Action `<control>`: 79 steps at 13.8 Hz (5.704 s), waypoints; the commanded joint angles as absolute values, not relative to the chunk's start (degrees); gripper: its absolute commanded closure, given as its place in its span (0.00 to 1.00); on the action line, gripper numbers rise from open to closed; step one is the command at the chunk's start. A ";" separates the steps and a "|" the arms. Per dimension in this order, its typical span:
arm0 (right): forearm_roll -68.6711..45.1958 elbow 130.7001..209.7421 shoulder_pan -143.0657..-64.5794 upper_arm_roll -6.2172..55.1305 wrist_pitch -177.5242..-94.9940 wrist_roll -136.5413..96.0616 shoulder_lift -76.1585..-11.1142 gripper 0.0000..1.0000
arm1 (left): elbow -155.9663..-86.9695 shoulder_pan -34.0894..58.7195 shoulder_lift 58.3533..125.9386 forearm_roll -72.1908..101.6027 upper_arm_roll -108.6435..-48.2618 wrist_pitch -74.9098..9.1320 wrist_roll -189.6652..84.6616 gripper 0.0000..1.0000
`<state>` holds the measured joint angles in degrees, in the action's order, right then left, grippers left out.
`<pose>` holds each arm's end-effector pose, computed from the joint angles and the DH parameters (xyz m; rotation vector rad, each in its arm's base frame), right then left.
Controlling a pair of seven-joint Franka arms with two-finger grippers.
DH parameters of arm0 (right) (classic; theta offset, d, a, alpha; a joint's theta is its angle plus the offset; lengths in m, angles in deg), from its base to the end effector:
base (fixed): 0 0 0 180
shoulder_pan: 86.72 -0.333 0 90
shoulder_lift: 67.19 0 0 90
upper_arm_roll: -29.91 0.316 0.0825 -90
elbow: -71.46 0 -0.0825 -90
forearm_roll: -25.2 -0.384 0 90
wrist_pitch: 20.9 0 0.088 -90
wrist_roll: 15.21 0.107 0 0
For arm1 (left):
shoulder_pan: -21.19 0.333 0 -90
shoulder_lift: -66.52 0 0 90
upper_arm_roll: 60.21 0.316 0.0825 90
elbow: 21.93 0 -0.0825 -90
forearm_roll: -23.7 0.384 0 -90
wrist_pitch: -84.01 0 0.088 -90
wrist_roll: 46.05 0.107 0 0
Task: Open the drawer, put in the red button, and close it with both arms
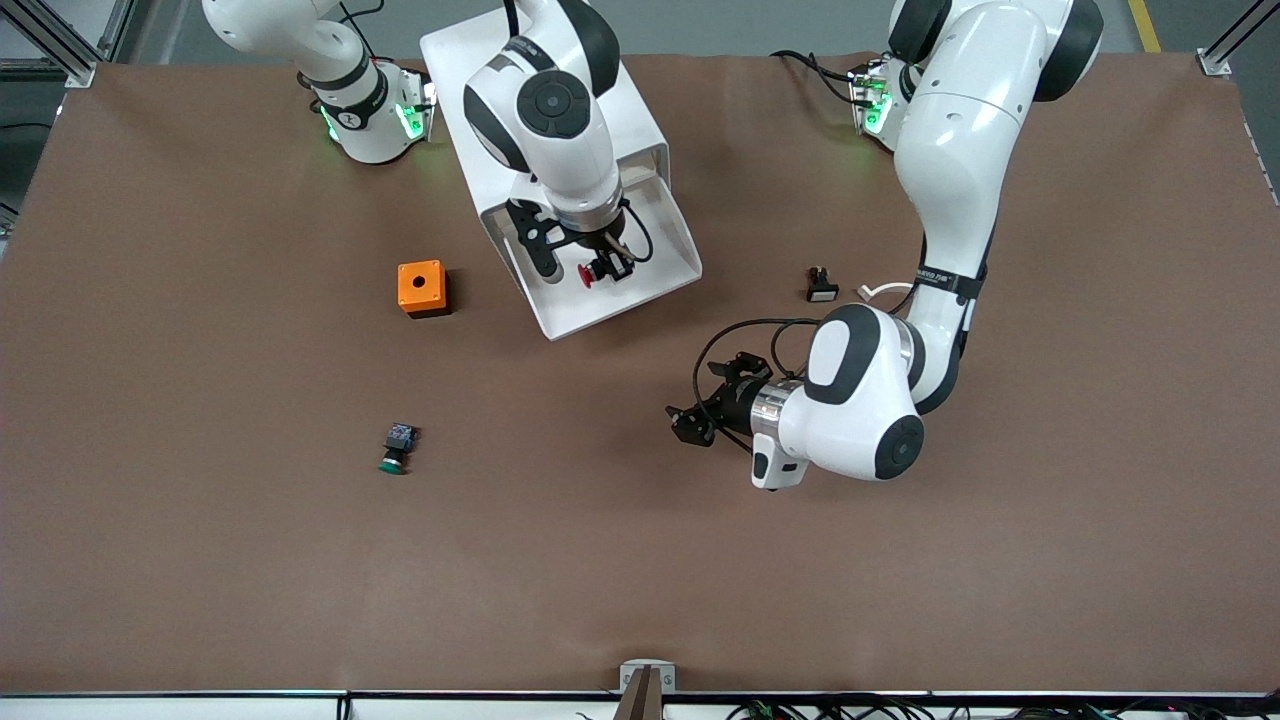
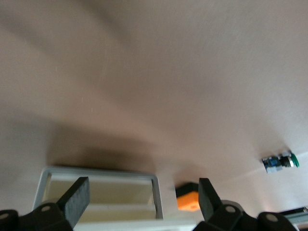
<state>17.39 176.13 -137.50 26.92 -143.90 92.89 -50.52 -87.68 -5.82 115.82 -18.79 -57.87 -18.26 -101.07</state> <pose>0.4187 0.4732 0.3789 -2.6143 1.6441 0.1422 0.6508 -0.3728 0.2838 2.4535 0.9890 -0.8177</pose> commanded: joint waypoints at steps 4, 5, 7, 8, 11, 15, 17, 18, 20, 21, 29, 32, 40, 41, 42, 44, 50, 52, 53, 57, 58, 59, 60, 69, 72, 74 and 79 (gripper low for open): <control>17.73 175.97 -140.51 26.39 -145.79 98.69 -49.00 1.00 | -88.99 -7.64 114.42 -12.78 -57.40 -22.77 -99.49 0.01; 17.73 175.88 -140.95 26.30 -145.79 99.13 -49.00 1.00 | -88.99 -8.25 114.42 -11.99 -57.40 -23.56 -98.97 0.01; 17.73 175.88 -141.74 26.30 -145.79 99.66 -48.91 1.00 | -89.08 -9.30 114.42 -9.98 -57.32 -26.28 -97.65 0.01; 17.73 175.79 -142.09 26.39 -145.79 100.80 -48.91 1.00 | -89.08 -10.44 114.42 -7.88 -57.05 -27.42 -97.64 0.01; 17.73 175.70 -143.06 26.39 -145.53 101.25 -48.56 0.95 | -89.17 -12.03 113.99 -1.80 -56.96 -31.03 -97.73 0.01; 19.04 173.86 -143.33 26.13 -145.00 99.77 -47.85 0.00 | -89.34 -14.05 112.41 5.66 -56.96 -32.09 -98.70 0.01; 19.31 171.23 -140.10 26.04 -142.30 89.80 -47.94 0.00 | -90.04 -14.41 111.00 7.26 -56.88 -32.09 -100.53 0.01; 19.22 168.96 -137.81 26.04 -138.54 83.73 -48.03 0.00 | -90.05 -14.41 110.39 7.96 -56.88 -32.09 -101.94 0.01; 19.31 163.60 -132.11 25.95 -128.88 70.90 -48.46 0.00 | -90.13 -14.93 109.85 13.82 -57.22 -32.09 -105.09 0.01; 19.31 162.35 -129.20 25.95 -125.79 65.09 -48.82 0.00 | -90.22 -15.80 109.85 16.20 -57.31 -32.09 -106.68 0.01; 21.24 161.99 -104.60 25.78 -112.94 19.92 -57.95 0.00 | -92.59 -22.66 110.03 18.60 -57.49 -31.48 -114.87 0.01; 21.50 161.90 -95.63 25.86 -110.38 2.78 -59.54 0.00 | -92.68 -24.68 110.03 18.51 -57.49 -31.22 -114.96 0.01; 24.14 157.86 -86.37 25.86 -107.39 -19.16 -59.89 0.00 | -92.95 -31.01 109.85 17.72 -58.19 -25.15 -117.24 0.01; 24.14 157.86 -86.29 25.86 -107.30 -19.16 -59.98 0.00 | -92.95 -31.80 109.94 17.63 -58.28 -24.63 -117.33 0.01; 24.40 157.77 -86.46 25.95 -107.39 -19.25 -59.98 0.00 | -92.95 -32.07 109.86 17.63 -58.46 -24.10 -117.42 0.01; 25.37 157.51 -86.90 26.30 -107.47 -19.16 -59.98 0.00 | -92.95 -32.07 109.85 17.46 -60.29 -23.83 -117.51 0.01; 25.11 155.75 -86.46 26.21 -107.65 -18.99 -59.45 0.00 | -92.95 -32.16 109.85 12.19 -61.97 -22.43 -118.29 0.01; 25.19 154.44 -86.81 26.13 -107.74 -18.90 -59.37 0.00 | -92.95 -32.25 110.12 10.17 -61.97 -22.51 -119.44 0.01; 25.11 153.04 -86.73 26.21 -107.74 -19.33 -59.37 0.00 | -92.95 -32.60 110.21 9.03 -61.97 -22.51 -119.61 0.01; 24.93 151.79 -86.37 26.13 -107.47 -19.78 -59.37 0.00 | -93.03 -32.86 110.56 4.29 -61.97 -22.51 -119.79 0.01; 25.19 151.71 -86.63 26.21 -107.56 -19.69 -59.37 0.00 | -93.03 -32.86 110.64 3.06 -62.06 -22.51 -119.79 0.01; 25.02 151.71 -86.46 26.21 -107.21 -19.69 -59.37 0.00 | -93.03 -32.86 110.65 1.91 -62.06 -22.51 -119.79 0.01; 24.67 151.97 -86.55 26.21 -106.51 -19.78 -59.45 0.00 | -93.12 -32.78 110.82 0.68 -62.15 -22.51 -119.79 0.01; 24.58 152.23 -85.85 26.04 -106.07 -23.91 -59.98 0.00 | -94.88 -32.34 111.35 -6.63 -62.06 -23.39 -118.39 0.01; 24.49 152.23 -85.76 26.04 -106.16 -23.91 -60.59 0.00 | -94.71 -31.81 110.91 -4.61 -61.10 -24.53 -116.55 0.01; 24.49 152.84 -85.76 26.04 -105.72 -23.91 -61.56 0.00 | -94.44 -29.80 109.78 -1.46 -60.66 -24.53 -116.54 0.01; 24.49 162.76 -86.11 26.21 -108.17 -23.91 -69.37 0.00 | -93.74 -23.31 103.02 6.29 -57.67 -24.19 -114.01 0.01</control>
